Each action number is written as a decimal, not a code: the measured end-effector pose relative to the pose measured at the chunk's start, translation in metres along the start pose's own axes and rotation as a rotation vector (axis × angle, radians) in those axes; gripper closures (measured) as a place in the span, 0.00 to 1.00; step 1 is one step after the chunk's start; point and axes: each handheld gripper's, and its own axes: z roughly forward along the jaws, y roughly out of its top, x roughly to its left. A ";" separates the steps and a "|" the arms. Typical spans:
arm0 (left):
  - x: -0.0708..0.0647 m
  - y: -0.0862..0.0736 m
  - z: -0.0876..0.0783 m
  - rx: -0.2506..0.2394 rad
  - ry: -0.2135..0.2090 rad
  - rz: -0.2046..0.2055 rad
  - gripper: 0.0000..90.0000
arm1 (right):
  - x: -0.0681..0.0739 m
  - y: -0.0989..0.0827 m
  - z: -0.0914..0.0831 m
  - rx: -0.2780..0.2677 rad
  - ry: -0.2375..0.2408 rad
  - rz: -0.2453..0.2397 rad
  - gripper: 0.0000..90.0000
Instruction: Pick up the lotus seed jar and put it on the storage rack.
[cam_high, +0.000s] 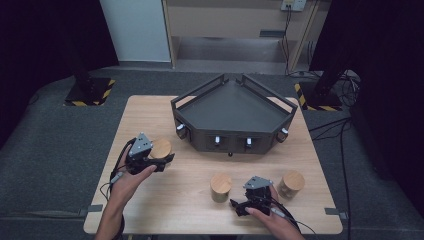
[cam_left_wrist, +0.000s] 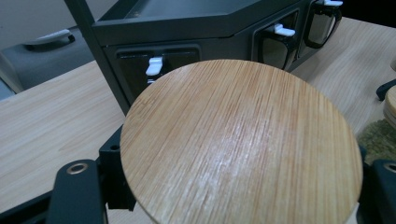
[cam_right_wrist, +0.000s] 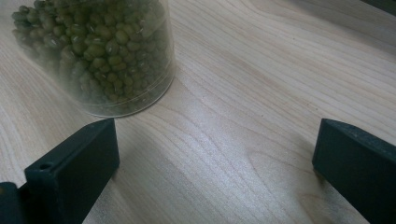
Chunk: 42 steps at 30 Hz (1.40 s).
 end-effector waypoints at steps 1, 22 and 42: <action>0.001 0.003 0.001 0.001 -0.007 0.005 0.27 | 0.000 0.000 0.000 0.000 0.000 0.000 0.01; 0.012 0.023 0.009 -0.021 -0.084 0.034 0.27 | 0.000 0.000 0.000 0.000 0.000 0.000 0.01; 0.023 0.044 0.018 -0.032 -0.126 0.057 0.27 | 0.000 0.000 0.000 0.000 0.000 0.000 0.01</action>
